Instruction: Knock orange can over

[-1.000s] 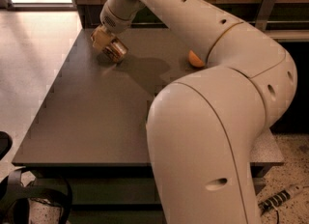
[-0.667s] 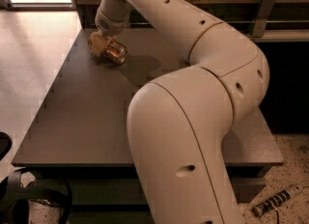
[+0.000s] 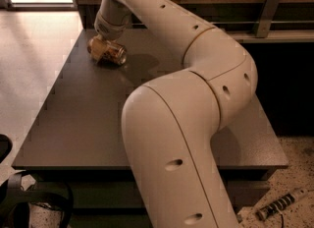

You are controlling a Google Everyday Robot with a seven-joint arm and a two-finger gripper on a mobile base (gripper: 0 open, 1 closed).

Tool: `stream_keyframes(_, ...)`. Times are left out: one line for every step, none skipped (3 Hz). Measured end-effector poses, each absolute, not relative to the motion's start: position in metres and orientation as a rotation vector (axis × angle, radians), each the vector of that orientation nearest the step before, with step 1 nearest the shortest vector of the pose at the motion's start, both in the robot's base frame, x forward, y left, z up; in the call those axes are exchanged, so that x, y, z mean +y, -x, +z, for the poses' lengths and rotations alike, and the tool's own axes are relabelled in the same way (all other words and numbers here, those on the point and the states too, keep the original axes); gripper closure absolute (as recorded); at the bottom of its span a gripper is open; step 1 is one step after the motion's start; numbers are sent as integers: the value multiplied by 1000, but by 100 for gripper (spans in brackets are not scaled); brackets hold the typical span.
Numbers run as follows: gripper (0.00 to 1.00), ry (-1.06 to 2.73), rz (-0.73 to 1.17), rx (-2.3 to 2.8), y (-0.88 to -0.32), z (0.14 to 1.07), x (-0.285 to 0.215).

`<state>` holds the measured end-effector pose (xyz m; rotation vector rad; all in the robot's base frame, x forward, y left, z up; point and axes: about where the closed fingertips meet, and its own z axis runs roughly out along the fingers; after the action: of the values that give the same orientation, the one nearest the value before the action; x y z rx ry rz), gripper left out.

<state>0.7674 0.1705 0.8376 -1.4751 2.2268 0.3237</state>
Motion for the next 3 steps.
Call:
stream_keyframes(54, 1481, 327, 2231, -767, 832, 173)
stream_keyframes(31, 1485, 328, 2234, -767, 830, 174)
stream_keyframes(2, 1491, 331, 2238, -766, 825, 176)
